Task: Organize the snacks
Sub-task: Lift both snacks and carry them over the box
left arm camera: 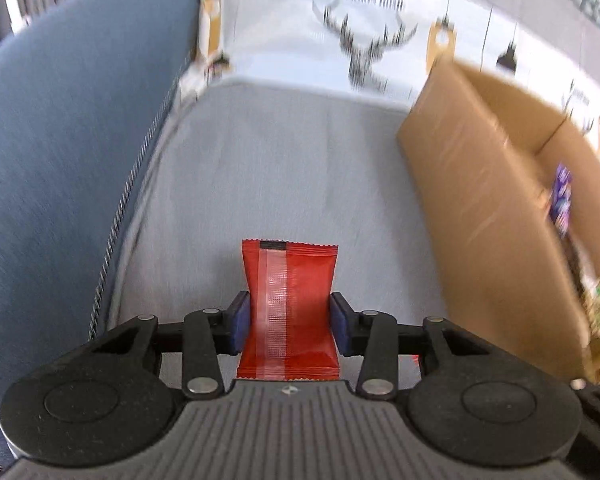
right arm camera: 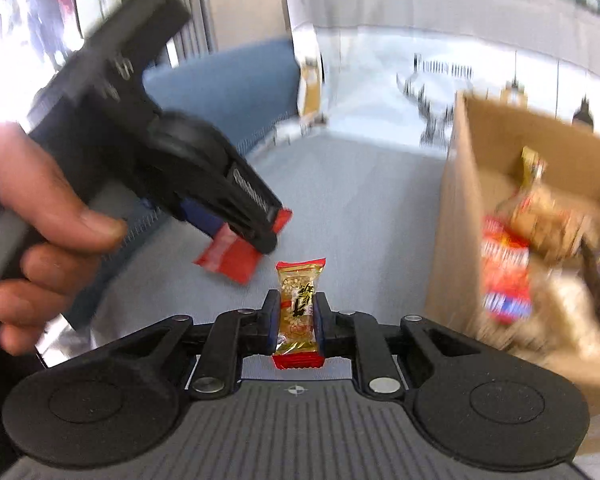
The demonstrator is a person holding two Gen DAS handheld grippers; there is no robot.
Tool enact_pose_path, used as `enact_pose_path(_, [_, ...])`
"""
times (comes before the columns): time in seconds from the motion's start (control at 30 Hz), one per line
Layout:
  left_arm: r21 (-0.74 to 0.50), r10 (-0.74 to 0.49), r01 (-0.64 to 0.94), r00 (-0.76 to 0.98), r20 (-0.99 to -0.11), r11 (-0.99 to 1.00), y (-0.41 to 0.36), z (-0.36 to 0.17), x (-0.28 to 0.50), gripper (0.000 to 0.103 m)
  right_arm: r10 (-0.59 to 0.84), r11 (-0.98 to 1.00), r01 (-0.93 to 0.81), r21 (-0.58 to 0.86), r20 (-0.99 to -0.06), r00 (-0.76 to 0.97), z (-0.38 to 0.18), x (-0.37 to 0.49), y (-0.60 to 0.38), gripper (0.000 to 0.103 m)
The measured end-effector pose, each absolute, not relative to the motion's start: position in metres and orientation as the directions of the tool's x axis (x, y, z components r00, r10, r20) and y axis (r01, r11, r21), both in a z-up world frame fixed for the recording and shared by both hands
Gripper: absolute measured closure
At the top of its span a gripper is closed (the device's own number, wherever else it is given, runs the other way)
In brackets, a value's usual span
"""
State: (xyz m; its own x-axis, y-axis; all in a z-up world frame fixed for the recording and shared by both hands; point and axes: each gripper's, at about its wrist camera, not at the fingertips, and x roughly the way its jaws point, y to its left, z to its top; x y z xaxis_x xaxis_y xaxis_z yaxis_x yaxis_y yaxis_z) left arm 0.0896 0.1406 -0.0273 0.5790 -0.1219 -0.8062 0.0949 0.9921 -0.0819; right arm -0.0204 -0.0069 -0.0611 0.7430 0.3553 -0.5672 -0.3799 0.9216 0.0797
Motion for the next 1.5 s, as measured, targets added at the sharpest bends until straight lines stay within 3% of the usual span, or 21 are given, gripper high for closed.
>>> enact_pose_path(0.27, [-0.085,-0.136,0.107,0.700,-0.701,0.991,0.113,0.012,0.076,0.057,0.374,0.927,-0.358,0.112,-0.354,0.857,0.030,-0.032,-0.060,0.085])
enact_pose_path(0.47, [-0.084,-0.145,0.119,0.736,-0.661,0.989,0.095,0.022,0.074,0.058,0.295,0.955,-0.289,0.063,-0.253,0.921,0.064,-0.023,-0.124,0.085])
enact_pose_path(0.73, [-0.127,-0.197,0.151,0.794,-0.575,0.980,0.066,0.039,0.073,0.057,0.173,0.973,-0.120,0.198,-0.277,0.945,0.045,-0.018,-0.204,0.085])
enact_pose_path(1.07, [-0.186,-0.305,0.244,0.816,-0.491,0.952,0.010,0.050,0.075,0.058,0.083,0.980,-0.031,0.197,-0.260,0.962,0.038,-0.028,-0.254,0.085])
enact_pose_path(1.5, [-0.199,-0.387,0.332,0.794,-0.469,0.922,-0.033,0.049,0.078,0.058,0.014,0.981,0.040,0.192,-0.271,0.962,0.031,-0.030,-0.281,0.085])
